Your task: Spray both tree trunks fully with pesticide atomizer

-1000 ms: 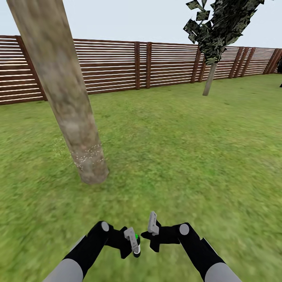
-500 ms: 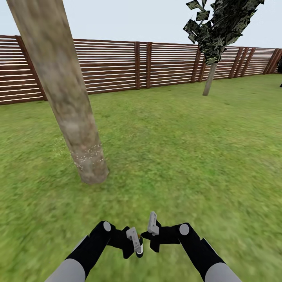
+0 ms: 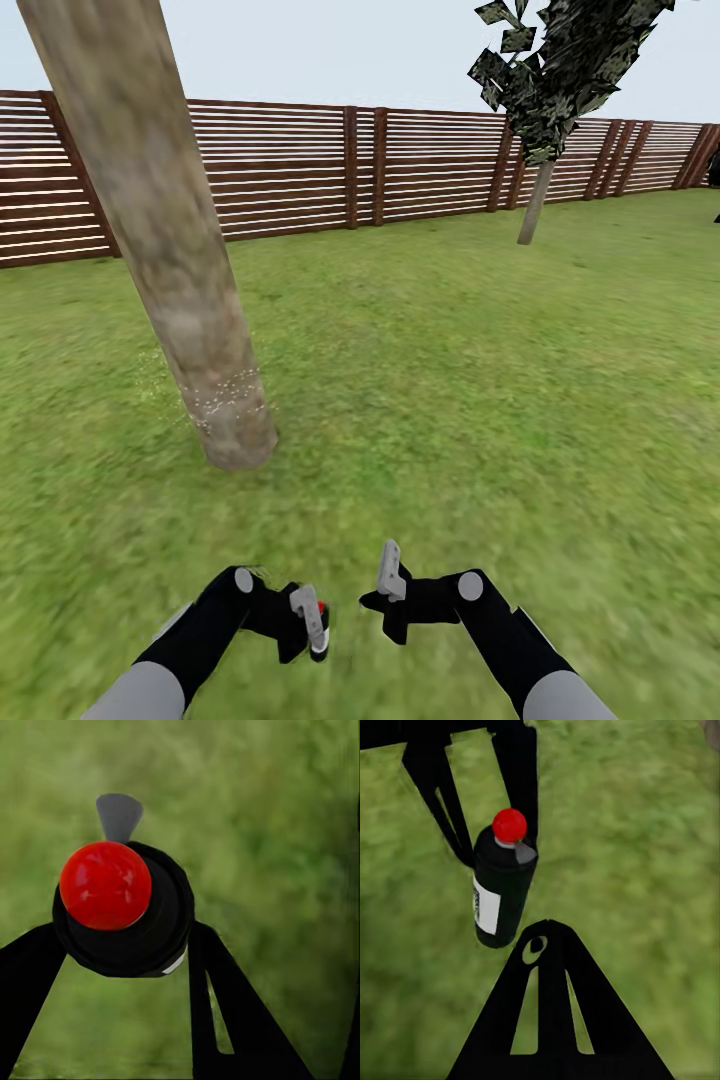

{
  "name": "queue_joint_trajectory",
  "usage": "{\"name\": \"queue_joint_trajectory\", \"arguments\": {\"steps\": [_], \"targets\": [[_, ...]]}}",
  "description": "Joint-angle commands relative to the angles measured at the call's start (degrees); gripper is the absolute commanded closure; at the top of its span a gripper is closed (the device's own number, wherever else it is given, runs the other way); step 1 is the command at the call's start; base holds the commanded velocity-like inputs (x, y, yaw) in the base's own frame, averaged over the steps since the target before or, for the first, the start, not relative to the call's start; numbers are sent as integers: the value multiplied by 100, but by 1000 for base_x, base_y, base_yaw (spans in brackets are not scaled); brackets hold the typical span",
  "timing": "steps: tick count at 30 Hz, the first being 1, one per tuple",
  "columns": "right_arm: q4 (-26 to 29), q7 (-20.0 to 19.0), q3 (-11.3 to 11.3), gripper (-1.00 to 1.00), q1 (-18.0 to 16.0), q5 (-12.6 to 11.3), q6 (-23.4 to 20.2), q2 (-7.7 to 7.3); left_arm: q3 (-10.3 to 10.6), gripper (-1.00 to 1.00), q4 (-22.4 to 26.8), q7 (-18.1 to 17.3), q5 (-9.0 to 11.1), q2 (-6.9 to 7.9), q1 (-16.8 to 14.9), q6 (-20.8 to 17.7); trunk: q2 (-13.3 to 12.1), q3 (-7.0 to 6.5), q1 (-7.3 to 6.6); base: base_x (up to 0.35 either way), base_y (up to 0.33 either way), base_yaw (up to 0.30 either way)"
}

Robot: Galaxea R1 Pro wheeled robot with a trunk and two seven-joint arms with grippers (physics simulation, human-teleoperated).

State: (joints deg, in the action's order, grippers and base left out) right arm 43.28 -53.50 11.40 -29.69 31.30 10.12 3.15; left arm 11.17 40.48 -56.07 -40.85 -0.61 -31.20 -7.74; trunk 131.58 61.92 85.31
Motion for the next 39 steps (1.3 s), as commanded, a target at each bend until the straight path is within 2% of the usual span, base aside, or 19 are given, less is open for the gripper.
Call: {"name": "queue_joint_trajectory", "arguments": {"steps": [1,5,6,8,9,11,13,14,15,17,18,20,21,23,25,27,28,31,39], "targets": [[5,-3,-7,100,-2,60,51,2,0,100,13,-27,17,115,-1,-57,2,5,-1,0,0,0],[0,-3,0,100,-2,60,51,-4,0,100,13,-25,16,453,10,-52,2,5,-1,0,0,0],[-2,-3,-2,-100,-2,60,51,-7,0,100,13,-25,16,525,9,-50,2,5,-1,0,0,0],[-4,-3,-3,-100,-2,60,51,-24,-7,100,13,-27,28,732,15,-45,2,5,-1,0,0,0],[-11,-3,-9,-100,-2,60,53,-36,-8,100,13,-23,45,941,19,-44,2,5,-1,0,0,0],[-37,23,-28,-100,-2,60,62,-70,-26,100,9,13,59,1142,29,-52,2,5,-1,0,0,0],[-433,352,-161,-100,5,28,72,-286,-275,100,-140,104,77,1298,65,-59,2,5,-1,0,0,0],[-711,702,-382,-100,9,19,78,-387,-565,100,-326,288,110,1318,80,-58,2,5,-1,0,0,0],[-1125,1198,-772,-100,16,15,85,-446,-972,100,-554,655,169,1315,92,-55,2,5,-1,0,0,0],[-2115,2314,-1733,-100,29,16,242,-498,-1880,100,-1112,1553,430,1301,102,-29,2,5,-1,0,0,0],[-2693,3220,-2118,-100,31,16,575,-516,-2495,100,-1541,2131,689,1296,104,295,2,5,-1,0,0,0],[-3335,4763,-2317,-100,50,16,1167,-530,-3172,100,-2210,2993,968,1311,178,1157,2,5,-1,0,0,0],[-3654,5653,-2361,-100,122,12,1563,-532,-3498,100,-2571,3612,1074,1316,305,1661,2,5,-1,0,0,0],[-3911,6542,-2388,-100,296,5,2160,-534,-3820,100,-2816,4472,1198,1293,511,2193,2,5,-1,0,0,0],[-3973,7093,-2403,-100,468,-18,2475,-508,-3986,100,-2953,5030,1549,1259,639,2606,2,5,-1,0,0,0],[-3995,7533,-2418,-100,525,-40,2571,-507,-4038,100,-3196,5208,2074,1236,681,2756,2,5,-1,0,0,0],[-4002,7643,-2419,-100,540,-114,2581,-512,-4048,100,-3305,5231,2199,1237,687,2775,2,5,-1,0,0,0],[-4019,7748,-2407,-100,567,-405,2588,-502,-4055,100,-3554,5253,2324,1235,791,2794,2,5,-1,0,0,0],[-4138,7734,-2398,-100,591,-392,2578,-472,-4061,100,-3592,5260,2345,1231,834,2820,2,5,-1,0,0,0]]}}
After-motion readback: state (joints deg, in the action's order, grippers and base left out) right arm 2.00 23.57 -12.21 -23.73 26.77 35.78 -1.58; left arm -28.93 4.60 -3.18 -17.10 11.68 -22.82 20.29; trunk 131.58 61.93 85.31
